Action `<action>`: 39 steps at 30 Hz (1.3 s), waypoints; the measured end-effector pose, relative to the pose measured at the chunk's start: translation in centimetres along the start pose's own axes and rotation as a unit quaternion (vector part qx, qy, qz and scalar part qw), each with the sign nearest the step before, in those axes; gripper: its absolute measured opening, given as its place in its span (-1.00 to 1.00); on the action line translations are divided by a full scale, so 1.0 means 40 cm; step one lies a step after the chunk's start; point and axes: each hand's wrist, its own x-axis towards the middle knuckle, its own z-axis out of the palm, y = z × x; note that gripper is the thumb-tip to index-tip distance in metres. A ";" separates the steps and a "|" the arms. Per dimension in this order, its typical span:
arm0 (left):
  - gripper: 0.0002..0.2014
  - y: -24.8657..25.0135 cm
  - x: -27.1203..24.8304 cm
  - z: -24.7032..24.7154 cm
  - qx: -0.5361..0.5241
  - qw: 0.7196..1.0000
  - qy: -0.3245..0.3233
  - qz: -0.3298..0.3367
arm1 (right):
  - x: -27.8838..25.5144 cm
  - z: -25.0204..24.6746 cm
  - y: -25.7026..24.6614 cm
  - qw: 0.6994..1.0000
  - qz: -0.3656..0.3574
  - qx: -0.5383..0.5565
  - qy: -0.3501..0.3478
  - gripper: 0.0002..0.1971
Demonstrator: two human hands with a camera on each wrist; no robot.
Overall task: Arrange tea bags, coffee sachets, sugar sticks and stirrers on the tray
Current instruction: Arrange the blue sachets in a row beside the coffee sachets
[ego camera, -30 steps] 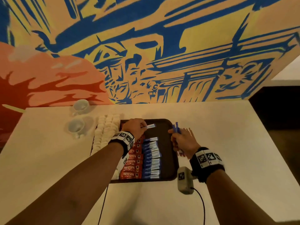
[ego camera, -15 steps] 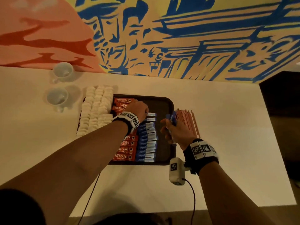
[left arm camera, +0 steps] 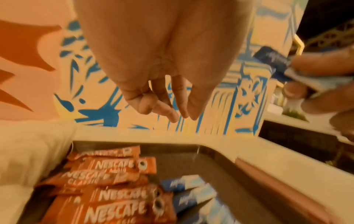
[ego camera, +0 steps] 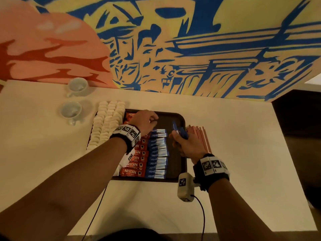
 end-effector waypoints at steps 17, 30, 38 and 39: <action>-0.78 0.239 -0.424 -0.165 -0.386 0.922 0.027 -0.003 | -0.225 -0.011 -0.135 0.983 -0.179 -0.040 -0.002 -0.52; -0.88 0.326 -0.582 -0.182 -0.431 0.893 0.124 0.040 | -0.342 -0.059 -0.094 0.975 -0.174 0.135 -0.005 -0.52; -0.89 0.337 -0.641 -0.177 -0.393 0.914 0.057 0.088 | -0.428 -0.075 -0.118 0.977 -0.150 0.133 -0.076 -0.63; -0.89 0.337 -0.644 -0.173 -0.388 0.915 0.052 0.094 | -0.428 -0.075 -0.113 0.975 -0.156 0.137 -0.079 -0.72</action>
